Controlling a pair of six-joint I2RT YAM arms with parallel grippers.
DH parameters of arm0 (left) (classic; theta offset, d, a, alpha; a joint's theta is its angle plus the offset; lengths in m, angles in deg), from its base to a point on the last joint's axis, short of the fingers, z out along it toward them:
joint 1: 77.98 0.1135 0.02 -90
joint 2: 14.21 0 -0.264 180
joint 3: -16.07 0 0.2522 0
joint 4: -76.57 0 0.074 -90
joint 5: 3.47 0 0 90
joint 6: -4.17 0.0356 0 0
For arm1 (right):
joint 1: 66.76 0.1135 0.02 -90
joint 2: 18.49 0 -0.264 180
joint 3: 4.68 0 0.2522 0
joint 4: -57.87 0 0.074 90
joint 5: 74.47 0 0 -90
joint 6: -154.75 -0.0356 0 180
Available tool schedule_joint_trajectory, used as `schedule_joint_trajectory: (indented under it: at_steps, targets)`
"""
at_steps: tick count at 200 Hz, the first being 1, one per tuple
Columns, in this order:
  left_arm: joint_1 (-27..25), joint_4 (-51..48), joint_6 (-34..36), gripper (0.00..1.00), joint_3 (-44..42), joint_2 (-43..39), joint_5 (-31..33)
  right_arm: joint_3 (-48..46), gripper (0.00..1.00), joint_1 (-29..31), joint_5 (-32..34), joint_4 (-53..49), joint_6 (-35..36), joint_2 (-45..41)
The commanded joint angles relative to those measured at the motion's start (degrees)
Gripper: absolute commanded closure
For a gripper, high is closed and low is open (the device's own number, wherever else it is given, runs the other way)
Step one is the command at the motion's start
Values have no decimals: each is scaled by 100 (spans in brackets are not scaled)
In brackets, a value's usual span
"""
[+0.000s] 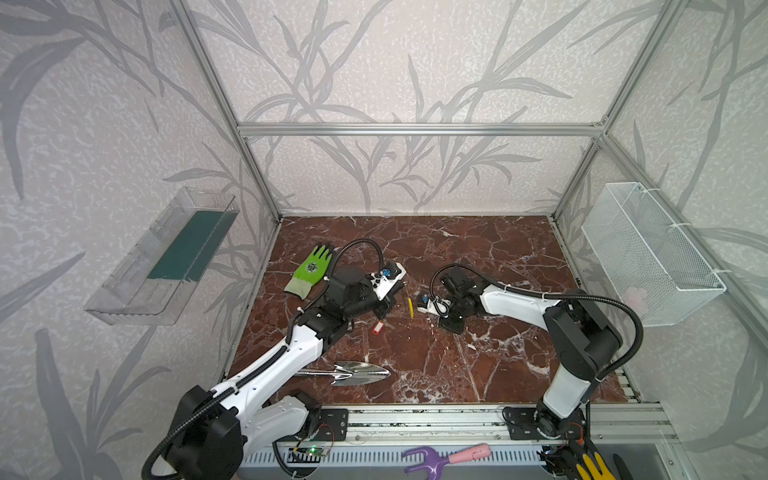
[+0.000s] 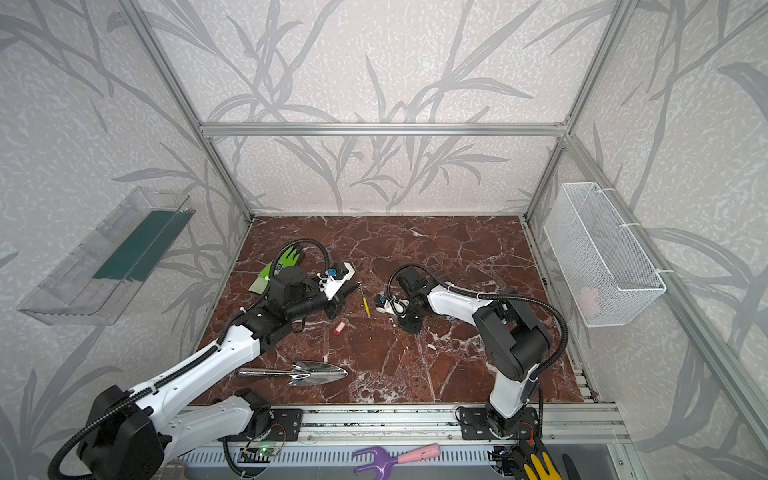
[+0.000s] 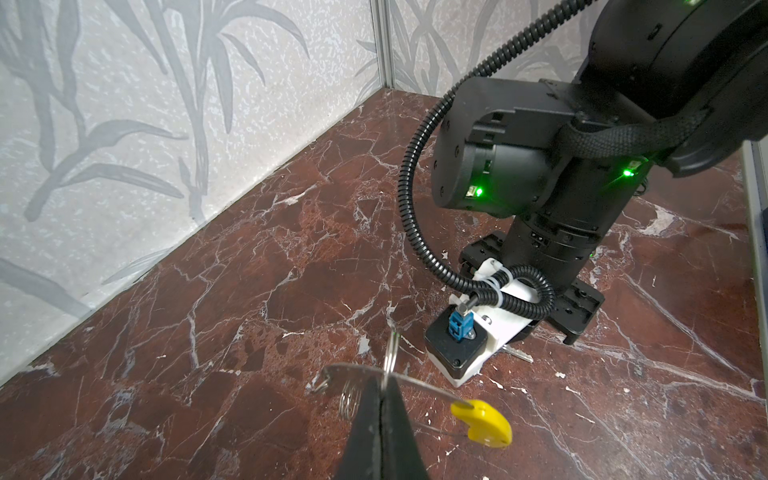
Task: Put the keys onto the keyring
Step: 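Close the right gripper on the mint-green-tag key's small ring, then lift the mint-green-tag key with the right gripper toward the keyring in the left gripper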
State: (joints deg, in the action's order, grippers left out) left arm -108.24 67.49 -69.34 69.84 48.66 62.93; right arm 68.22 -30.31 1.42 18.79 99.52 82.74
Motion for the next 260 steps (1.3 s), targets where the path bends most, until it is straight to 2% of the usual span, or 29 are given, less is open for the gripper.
schedule_joint_trajectory:
  at_steps: [1,63,98,139,209,234,260]
  targets:
    - [22,76,68,100,-2,6,-20,100,92,-11,17,-80,0,64]
    - [23,86,65,100,-7,7,-48,-23,100,-8,-14,124,-98,-115]
    - [28,94,56,100,-13,2,-97,-209,100,-67,-189,302,-211,-308]
    - [23,140,73,100,-48,-90,-226,-419,100,-239,-381,281,-352,-991]
    - [-96,147,335,100,80,-128,-476,-690,100,-354,-879,89,-544,-2736]
    - [-255,231,611,100,169,-108,-234,-888,100,-354,-1222,428,-835,-3363]
    - [-567,499,990,100,199,-83,305,-961,100,-348,-1415,680,-1261,-3820]
